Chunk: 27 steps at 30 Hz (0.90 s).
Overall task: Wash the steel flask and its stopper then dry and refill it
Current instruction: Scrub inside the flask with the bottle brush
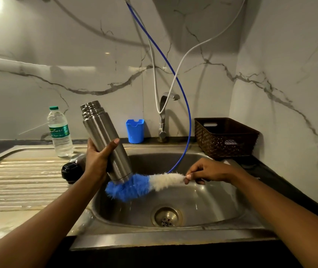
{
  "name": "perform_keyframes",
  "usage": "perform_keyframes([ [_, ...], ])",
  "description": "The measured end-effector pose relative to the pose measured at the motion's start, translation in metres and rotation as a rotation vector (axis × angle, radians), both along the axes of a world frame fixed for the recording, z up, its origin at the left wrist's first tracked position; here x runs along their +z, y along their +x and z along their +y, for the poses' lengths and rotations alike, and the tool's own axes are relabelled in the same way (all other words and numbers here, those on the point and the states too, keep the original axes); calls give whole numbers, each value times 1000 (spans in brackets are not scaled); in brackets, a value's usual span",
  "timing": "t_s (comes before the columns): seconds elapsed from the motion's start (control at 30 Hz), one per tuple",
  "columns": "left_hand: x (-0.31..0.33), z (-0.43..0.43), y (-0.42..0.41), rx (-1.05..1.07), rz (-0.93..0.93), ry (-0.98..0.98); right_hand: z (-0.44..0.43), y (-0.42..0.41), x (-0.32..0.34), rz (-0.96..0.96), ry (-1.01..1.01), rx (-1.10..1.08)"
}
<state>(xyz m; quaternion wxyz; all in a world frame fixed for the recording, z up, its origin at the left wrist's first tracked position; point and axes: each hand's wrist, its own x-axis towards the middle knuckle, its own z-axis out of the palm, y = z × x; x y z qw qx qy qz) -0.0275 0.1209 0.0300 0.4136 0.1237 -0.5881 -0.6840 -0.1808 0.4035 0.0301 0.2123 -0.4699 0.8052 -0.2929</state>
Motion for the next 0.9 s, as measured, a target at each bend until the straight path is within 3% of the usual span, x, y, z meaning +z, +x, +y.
perform_keyframes([
  [0.17,1,-2,1,-4,13,36,18,-8,9,0,7,-109],
  [0.33,3,5,1,-11,11,36,-3,1,-2,12,-7,-3],
  [0.5,2,2,3,38,-6,7,17,-12,8,4,-7,-108],
  [0.67,3,9,1,-14,4,22,-5,-2,-1,20,8,18],
  [0.9,3,3,0,0,2,54,11,-6,5,14,-5,-34],
])
